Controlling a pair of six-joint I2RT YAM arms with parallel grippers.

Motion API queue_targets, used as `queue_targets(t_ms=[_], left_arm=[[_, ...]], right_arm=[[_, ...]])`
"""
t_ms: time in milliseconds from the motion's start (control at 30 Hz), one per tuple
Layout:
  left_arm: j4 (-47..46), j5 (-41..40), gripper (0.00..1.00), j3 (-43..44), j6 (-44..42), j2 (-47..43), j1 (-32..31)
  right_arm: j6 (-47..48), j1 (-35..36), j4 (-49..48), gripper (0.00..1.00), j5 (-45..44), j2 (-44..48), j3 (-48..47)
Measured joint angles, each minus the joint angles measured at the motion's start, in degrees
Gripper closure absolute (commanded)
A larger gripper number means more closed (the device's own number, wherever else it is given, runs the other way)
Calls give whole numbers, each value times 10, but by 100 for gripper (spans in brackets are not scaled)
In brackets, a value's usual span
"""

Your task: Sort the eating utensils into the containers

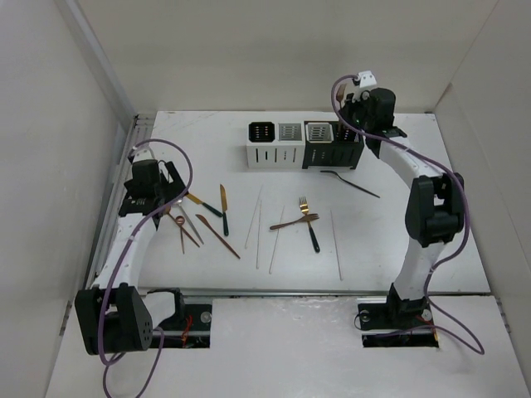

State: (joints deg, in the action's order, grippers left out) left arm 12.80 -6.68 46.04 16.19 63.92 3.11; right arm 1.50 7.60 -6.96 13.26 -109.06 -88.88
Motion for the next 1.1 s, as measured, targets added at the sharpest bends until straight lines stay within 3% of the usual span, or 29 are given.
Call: queue_targets(t_ms=[200,267,300,333,433,467,533,700,900,1100], left_arm=[[50,16,17,2,-9,15,0],[62,20,17,5,-14,20,0],[66,22,19,7,-18,22,0],[71,26,20,11,-22,24,0],[88,35,23,35,-41,43,0],[96,37,26,49,-48,57,0],[110,41,28,76,-63,90,0],[146,40,34,115,-104,169,0],[178,40,50,115,-99,199,23],[198,70,52,127,-61,238,73]], right_arm=[[9,-1,-16,100,-29,-19,18],[12,-1,-27,92,-35,-16,34],[13,-1,-28,84,-38,-14,43],[14,0,-29,67,-42,-13,52],[17,1,-27,55,-52,-5,77],[18,1,-26,44,-54,0,87],[16,2,-24,0,-59,17,104],[21,9,-22,0,-72,81,135],[21,24,-26,0,-96,162,155],[21,41,-25,0,-112,217,158]])
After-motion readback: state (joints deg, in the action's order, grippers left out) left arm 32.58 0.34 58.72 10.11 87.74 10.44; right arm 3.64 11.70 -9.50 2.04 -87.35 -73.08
